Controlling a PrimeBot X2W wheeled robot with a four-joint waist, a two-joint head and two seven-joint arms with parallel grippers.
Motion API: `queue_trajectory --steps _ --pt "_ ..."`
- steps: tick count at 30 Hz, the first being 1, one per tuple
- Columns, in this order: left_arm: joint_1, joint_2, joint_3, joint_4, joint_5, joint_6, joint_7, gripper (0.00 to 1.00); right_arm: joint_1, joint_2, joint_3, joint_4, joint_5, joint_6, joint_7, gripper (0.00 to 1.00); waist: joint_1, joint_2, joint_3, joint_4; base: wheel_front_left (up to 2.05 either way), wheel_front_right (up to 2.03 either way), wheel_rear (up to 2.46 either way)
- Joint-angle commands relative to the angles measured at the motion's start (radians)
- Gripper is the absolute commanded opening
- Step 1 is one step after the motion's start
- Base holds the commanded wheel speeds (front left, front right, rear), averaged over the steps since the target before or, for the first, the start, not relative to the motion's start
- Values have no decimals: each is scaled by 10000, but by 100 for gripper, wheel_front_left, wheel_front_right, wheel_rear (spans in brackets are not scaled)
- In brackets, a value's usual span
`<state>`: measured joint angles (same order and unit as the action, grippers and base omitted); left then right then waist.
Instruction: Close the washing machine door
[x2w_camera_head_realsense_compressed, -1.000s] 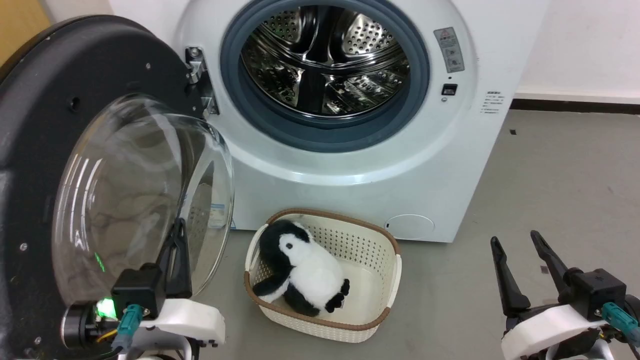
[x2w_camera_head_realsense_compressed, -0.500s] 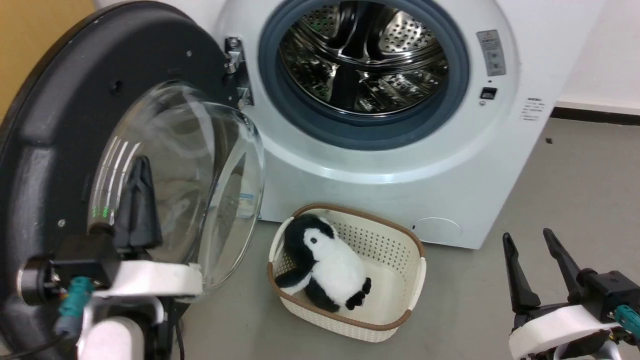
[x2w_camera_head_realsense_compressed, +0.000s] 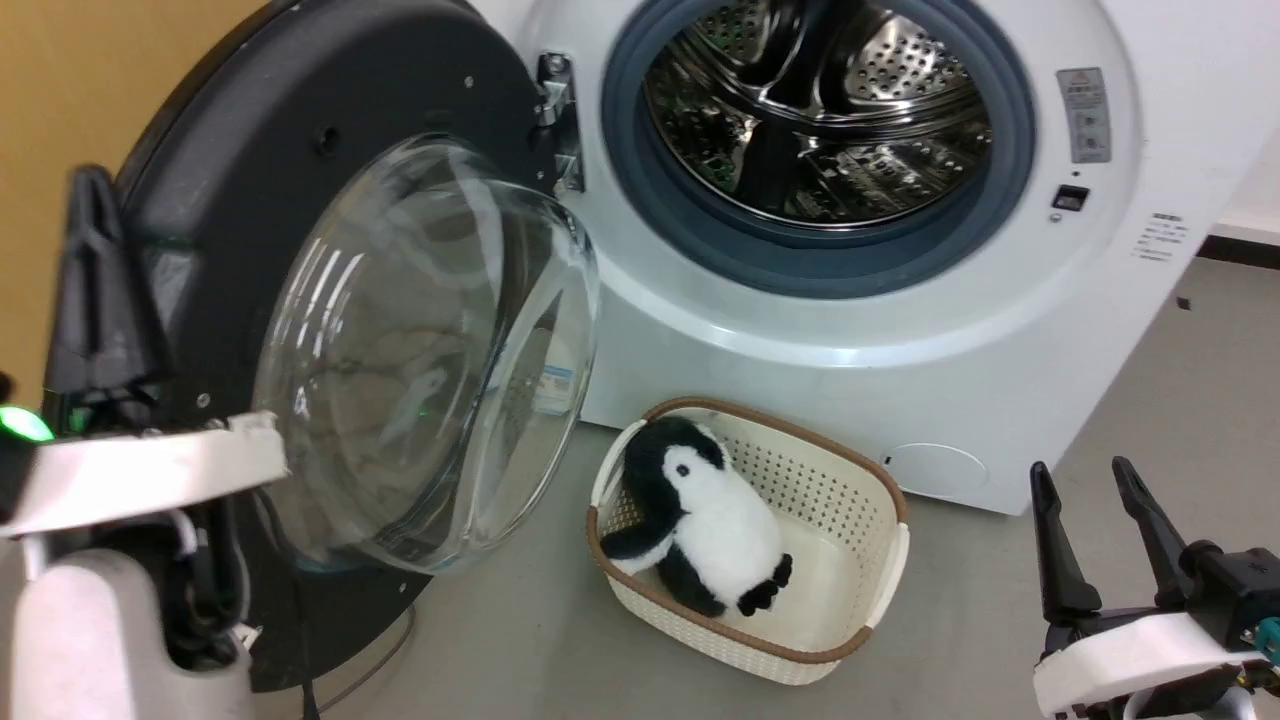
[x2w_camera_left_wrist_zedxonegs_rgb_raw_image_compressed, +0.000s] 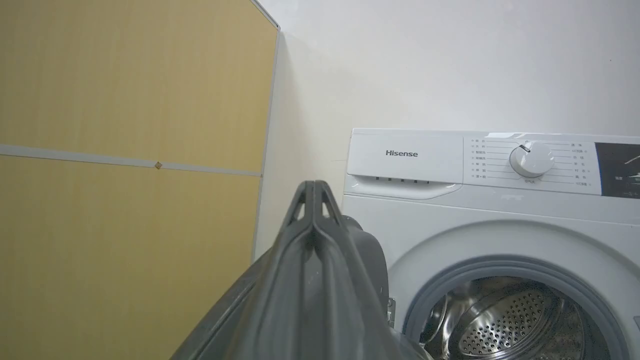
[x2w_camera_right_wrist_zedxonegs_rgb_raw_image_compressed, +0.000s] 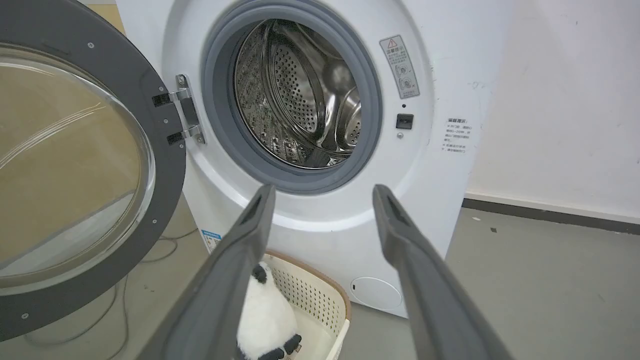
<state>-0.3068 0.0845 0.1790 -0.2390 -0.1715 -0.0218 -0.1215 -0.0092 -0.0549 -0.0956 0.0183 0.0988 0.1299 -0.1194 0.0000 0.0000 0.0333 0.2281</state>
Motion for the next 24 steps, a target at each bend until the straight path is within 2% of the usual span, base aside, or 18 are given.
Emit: queue_trajectory --steps 1,8,16,24 --pt "-306 21 207 -103 -183 -88 -92 0 102 23 -59 16 144 4 -114 100 0 0 30 143 0 0 0" --pt "-902 145 1087 119 -1198 -291 -236 0 139 25 -196 68 256 4 -260 100 0 0 68 604 0 0 0" --pt "-1289 362 2482 1007 -2897 -302 -34 0 128 28 -303 114 344 5 -427 100 0 0 145 1041 0 0 0" --pt "-1220 444 3640 2533 -4905 -88 1287 0 68 32 -370 133 384 5 -594 100 0 0 276 1405 0 0 0"
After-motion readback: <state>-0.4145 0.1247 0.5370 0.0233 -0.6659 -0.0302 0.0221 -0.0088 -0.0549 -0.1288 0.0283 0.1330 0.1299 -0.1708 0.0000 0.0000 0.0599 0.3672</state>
